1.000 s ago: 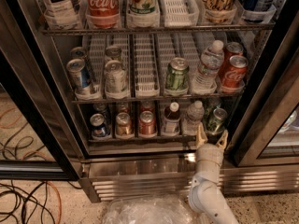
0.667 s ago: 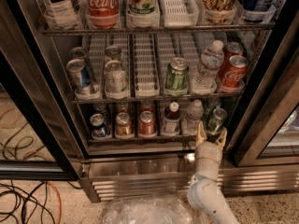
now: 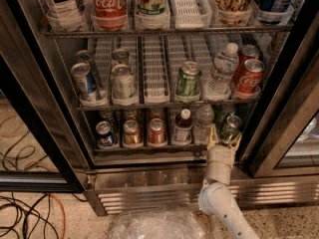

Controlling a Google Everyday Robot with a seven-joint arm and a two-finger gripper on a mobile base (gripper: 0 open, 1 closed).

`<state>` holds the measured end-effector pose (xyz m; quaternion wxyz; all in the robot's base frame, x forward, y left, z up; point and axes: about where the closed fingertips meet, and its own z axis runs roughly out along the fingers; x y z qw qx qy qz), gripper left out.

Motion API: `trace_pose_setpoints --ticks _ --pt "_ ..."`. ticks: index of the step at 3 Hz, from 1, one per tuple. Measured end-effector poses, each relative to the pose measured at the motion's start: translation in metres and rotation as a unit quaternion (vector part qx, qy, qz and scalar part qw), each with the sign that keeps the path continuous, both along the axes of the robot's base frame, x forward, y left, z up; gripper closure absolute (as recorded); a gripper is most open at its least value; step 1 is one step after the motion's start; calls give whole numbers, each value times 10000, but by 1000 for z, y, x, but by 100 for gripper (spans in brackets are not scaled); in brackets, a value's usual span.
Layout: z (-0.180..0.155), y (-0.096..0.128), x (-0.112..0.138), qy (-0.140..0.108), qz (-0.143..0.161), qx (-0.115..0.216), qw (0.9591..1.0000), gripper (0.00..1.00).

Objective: Pick green can from bottom shelf of fridge

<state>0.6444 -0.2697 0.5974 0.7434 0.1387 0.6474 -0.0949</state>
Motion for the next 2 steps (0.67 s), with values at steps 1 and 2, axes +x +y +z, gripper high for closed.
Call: trace_pose_setpoints --ticks 1,2 --pt "2 -3 16 -6 -61 36 10000 31" --pt "5 -13 31 5 -254 124 9996 32"
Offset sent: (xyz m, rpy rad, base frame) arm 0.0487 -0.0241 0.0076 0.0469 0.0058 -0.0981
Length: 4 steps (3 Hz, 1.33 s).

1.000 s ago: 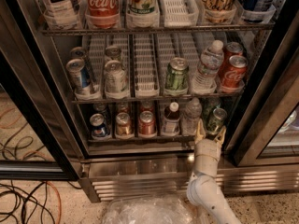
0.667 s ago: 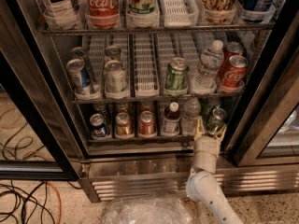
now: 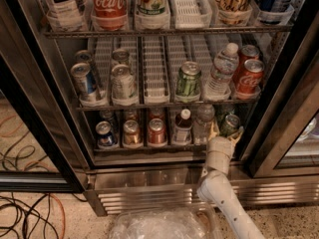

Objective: Pick green can from bottom shelf of fridge

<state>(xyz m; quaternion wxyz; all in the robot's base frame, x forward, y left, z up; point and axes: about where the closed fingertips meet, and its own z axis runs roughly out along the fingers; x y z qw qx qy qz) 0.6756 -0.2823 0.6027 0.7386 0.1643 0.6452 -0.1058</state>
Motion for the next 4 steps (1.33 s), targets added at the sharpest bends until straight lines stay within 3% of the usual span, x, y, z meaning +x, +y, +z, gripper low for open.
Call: trace_pose_setpoints --ticks 1,3,4 --pt "1 -7 6 -4 -141 48 9999 50" --pt "1 -7 7 -4 -145 49 9999 97" --pt "1 -7 7 -4 -145 49 9999 100"
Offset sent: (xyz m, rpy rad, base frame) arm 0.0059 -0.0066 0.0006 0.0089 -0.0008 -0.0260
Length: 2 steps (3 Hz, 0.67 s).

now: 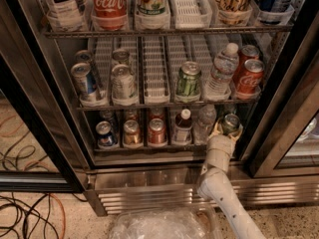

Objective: Pick green can from bottom shelf of fridge

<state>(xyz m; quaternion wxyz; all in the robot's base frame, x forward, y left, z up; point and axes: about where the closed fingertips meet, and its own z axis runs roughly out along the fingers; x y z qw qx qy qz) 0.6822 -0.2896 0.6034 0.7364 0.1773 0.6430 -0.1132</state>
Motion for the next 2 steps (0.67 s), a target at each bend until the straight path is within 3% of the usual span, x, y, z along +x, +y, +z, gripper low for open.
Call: trace_pose_setpoints --ticks 2 --pt "18 -4 -3 155 192 -58 9997 100"
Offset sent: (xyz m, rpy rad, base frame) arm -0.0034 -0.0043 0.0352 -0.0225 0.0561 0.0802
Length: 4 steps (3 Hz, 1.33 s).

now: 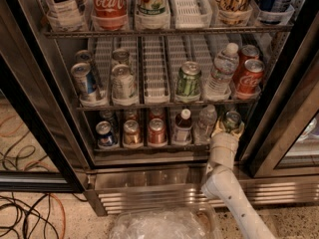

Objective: Pick green can from bottom shelf of fridge

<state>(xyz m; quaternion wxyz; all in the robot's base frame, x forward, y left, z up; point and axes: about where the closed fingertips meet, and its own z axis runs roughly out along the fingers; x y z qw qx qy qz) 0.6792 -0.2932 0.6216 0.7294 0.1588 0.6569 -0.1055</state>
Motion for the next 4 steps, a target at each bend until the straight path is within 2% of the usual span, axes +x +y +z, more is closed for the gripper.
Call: trace_pose_setpoints --ticks 2,4 --pt "26 -1 -1 14 315 -109 9994 100" --pt "31 -7 -28 32 525 -269 9983 100"
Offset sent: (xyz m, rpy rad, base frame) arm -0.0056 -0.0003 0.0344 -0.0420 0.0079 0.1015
